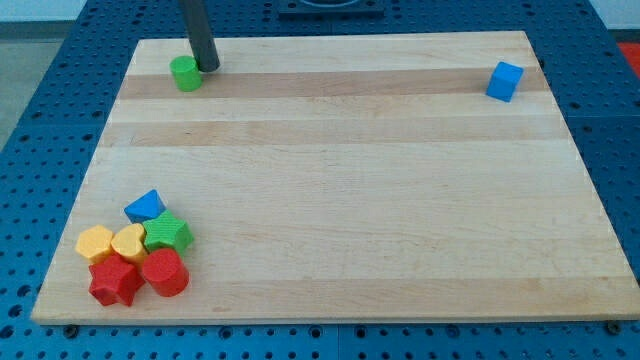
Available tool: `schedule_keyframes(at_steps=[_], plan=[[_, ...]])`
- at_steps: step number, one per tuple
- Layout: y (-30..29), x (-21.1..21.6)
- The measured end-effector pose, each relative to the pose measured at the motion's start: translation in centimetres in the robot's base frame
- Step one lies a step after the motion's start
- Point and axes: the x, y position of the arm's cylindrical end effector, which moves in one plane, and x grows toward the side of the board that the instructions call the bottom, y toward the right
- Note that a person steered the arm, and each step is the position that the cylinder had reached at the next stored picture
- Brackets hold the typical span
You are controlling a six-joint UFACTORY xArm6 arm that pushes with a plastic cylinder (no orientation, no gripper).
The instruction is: Move the blue cube up a bit
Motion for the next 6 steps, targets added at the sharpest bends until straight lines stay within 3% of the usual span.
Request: schedule_keyframes(at_steps=[2,3,6], plan=[[-1.3,0.0],[4.4,1.1],[28.6,12.6]])
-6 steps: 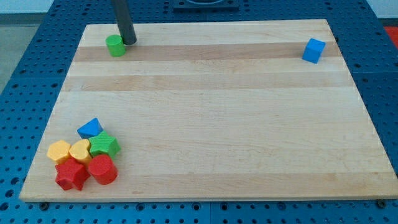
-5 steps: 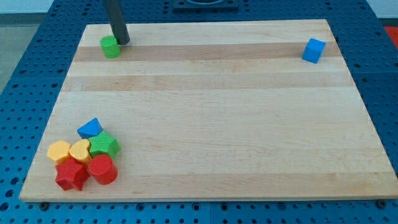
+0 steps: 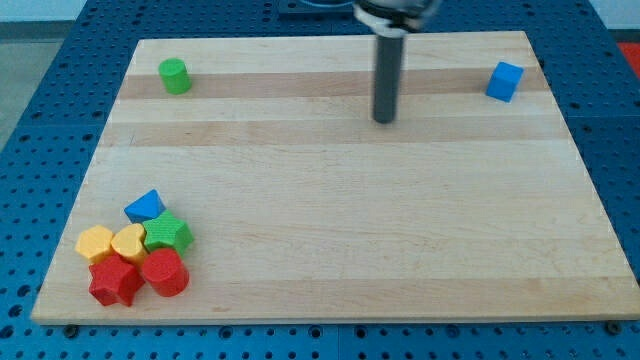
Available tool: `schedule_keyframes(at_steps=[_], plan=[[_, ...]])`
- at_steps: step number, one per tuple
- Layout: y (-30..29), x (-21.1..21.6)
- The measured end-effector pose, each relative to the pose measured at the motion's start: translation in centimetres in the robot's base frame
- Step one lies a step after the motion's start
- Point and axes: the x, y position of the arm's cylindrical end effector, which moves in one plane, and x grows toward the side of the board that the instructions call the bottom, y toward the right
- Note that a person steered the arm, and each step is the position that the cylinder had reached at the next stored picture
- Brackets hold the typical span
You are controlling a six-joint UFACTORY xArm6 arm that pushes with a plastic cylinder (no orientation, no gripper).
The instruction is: Move the blue cube up a bit
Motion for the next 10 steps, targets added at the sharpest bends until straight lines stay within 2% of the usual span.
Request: schedule_keyframes(at_steps=[1,2,3,6,9,10], plan=[[4.7,2.2],[10.2,2.4],[11.9,0.2],[14.0,-1.3],[13.6,-7.6],[13.6,-8.4]])
